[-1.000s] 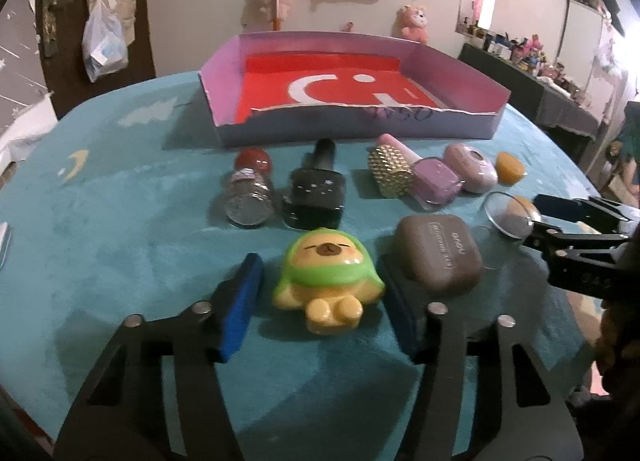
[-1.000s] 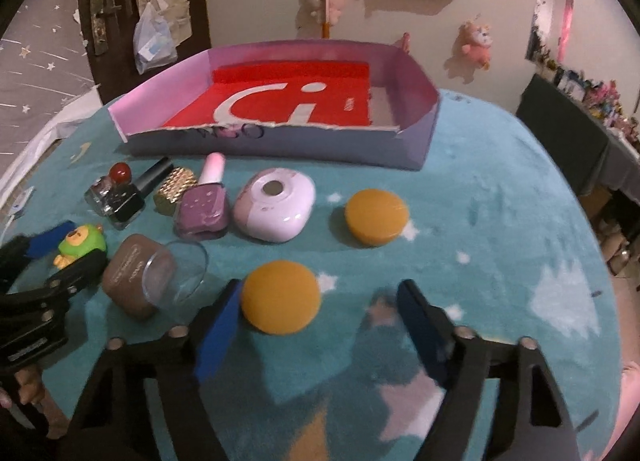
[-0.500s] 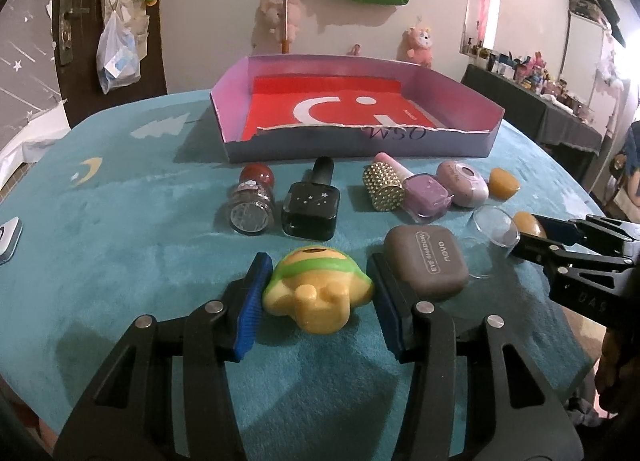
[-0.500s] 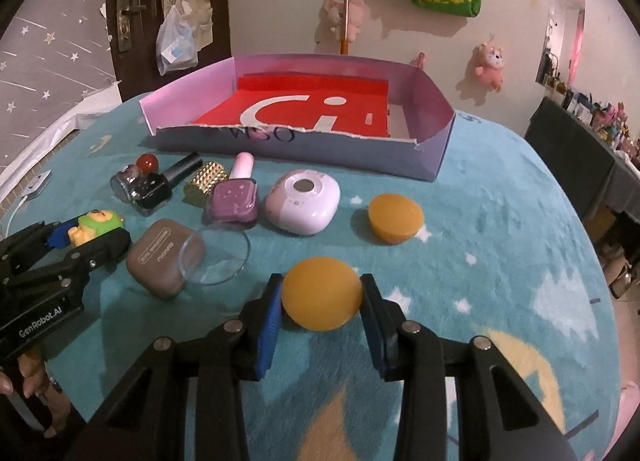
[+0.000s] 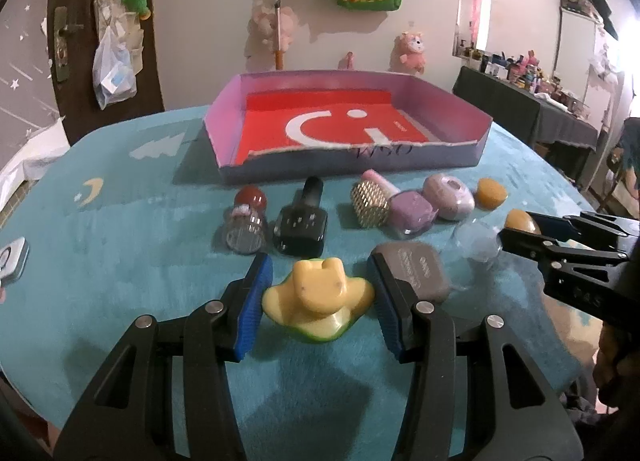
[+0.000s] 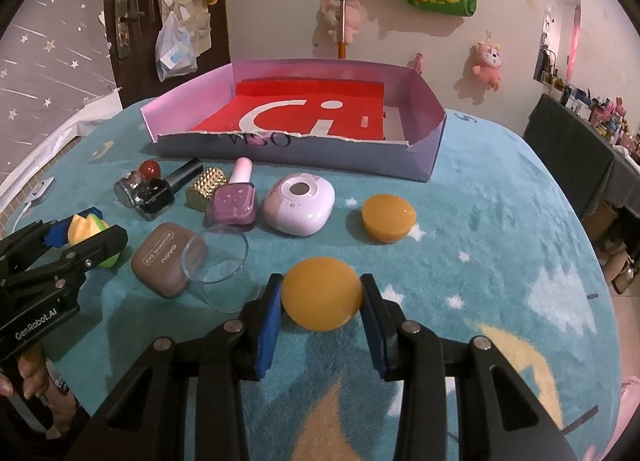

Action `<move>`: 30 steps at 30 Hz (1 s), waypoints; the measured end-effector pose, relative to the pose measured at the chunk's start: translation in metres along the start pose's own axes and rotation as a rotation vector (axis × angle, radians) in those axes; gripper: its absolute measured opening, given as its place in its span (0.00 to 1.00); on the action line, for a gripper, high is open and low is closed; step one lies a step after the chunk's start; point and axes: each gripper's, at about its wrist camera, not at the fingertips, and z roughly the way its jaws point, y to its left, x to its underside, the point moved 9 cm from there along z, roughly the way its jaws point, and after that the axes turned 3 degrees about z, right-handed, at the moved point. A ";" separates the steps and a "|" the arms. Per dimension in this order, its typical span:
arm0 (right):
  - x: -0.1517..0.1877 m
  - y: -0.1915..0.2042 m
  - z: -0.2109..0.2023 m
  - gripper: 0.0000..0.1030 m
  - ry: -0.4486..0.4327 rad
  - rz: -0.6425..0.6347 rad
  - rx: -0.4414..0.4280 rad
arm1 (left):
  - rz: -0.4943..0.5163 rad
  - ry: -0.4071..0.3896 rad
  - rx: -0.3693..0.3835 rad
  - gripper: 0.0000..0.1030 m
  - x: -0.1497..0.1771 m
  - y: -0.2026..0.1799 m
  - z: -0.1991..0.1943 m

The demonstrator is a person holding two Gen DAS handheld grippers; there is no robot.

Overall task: Organize rigid objects
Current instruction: 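Carry the duck toy and orange sponge into the pink box and release both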

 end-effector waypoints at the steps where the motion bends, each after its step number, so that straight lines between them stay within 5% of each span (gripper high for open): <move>1: -0.004 -0.001 -0.002 0.39 -0.008 0.003 -0.001 | 0.000 -0.002 0.014 0.46 -0.005 -0.001 -0.001; 7: -0.053 -0.013 -0.017 0.39 -0.126 0.011 0.005 | 0.047 -0.045 0.075 0.46 -0.053 -0.003 -0.005; 12: -0.098 -0.026 -0.005 0.39 -0.135 0.010 -0.020 | 0.088 -0.036 0.129 0.46 -0.098 -0.004 0.027; 18: -0.141 -0.037 0.044 0.39 -0.008 -0.016 -0.038 | 0.117 0.044 0.093 0.46 -0.126 0.009 0.078; 30: -0.152 -0.031 0.120 0.39 0.253 -0.148 0.041 | 0.114 0.270 0.113 0.46 -0.128 0.026 0.148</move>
